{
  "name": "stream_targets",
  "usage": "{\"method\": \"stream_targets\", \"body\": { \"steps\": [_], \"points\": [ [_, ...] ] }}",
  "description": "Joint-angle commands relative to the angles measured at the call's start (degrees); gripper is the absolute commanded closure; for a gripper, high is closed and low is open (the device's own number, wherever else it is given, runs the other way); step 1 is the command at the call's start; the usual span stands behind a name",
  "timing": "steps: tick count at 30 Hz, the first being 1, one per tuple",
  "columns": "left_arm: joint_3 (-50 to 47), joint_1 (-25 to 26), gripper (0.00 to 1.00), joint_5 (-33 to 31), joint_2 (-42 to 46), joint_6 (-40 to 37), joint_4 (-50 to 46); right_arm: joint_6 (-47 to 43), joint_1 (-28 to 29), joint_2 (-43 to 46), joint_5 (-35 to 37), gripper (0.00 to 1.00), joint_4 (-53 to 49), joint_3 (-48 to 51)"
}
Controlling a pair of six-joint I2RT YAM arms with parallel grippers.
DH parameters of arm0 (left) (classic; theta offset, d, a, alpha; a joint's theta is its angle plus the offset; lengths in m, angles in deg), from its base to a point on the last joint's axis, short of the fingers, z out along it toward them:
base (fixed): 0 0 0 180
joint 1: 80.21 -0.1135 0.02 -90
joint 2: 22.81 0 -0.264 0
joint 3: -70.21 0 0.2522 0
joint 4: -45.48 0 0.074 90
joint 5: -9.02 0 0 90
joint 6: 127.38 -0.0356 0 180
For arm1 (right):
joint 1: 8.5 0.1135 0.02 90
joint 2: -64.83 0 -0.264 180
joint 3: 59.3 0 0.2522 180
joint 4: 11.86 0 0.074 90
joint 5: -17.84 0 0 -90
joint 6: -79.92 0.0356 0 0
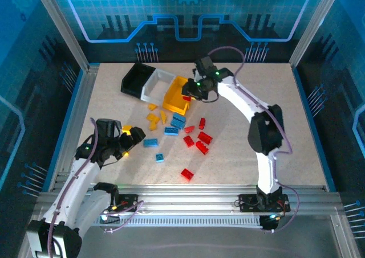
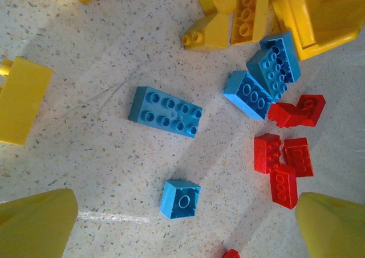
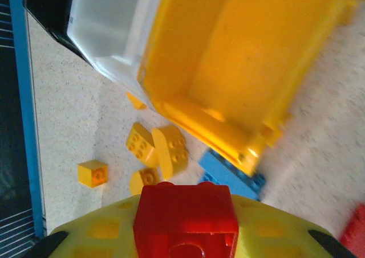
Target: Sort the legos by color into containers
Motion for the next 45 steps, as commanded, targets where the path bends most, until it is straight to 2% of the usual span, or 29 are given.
{"method": "stream_targets", "body": {
  "steps": [1, 6, 11, 16, 21, 27, 30, 33, 36, 41, 45],
  "points": [
    [-0.5, 0.5, 0.01, 1.6, 1.8, 1.2, -2.3, -1.8, 1.6, -8.3, 0.5, 0.74, -6.8, -10.2],
    [0.3, 0.5, 0.01, 1.1, 2.5, 0.9, -4.6, -1.6, 2.1, -20.7, 7.8, 0.74, -17.7, -27.5],
    [1.4, 0.4, 0.01, 0.5, 1.8, 0.1, -5.0, -2.1, 1.6, -25.1, 13.1, 0.74, -25.2, -34.4],
    [1.8, 0.4, 0.01, 0.7, -0.4, -0.2, -3.2, -4.5, -0.2, -21.9, 15.2, 0.74, -26.9, -26.8],
    [1.2, 0.5, 0.01, 1.4, -2.4, 0.6, 0.0, -6.9, -3.8, -11.4, 17.8, 0.73, -22.5, -10.7],
    [1.5, 0.5, 0.01, 1.8, -4.2, 1.0, 1.9, -9.1, -9.2, -2.6, 18.2, 0.71, -18.8, 3.0],
    [1.6, 0.5, 0.01, 1.7, -4.3, 1.0, 2.1, -10.3, -10.5, -0.8, 18.6, 0.67, -18.0, 5.4],
    [1.7, 0.5, 0.01, 1.6, -4.2, 1.2, 1.9, -10.7, -11.0, -0.3, 18.6, 0.49, -17.7, 5.6],
    [1.9, 0.5, 0.01, 1.8, -4.1, 1.5, 1.8, -10.7, -11.0, 0.7, 17.8, 0.4, -16.7, 5.5],
    [2.2, 0.5, 0.01, 2.1, -2.4, 1.9, 0.5, -10.5, -10.2, 4.5, 16.5, 0.37, -15.9, 6.2],
    [1.4, 0.6, 0.01, 3.0, 0.8, 1.8, -1.4, -10.1, -8.3, 11.8, 16.5, 0.37, -15.2, 10.4]
  ]
}}
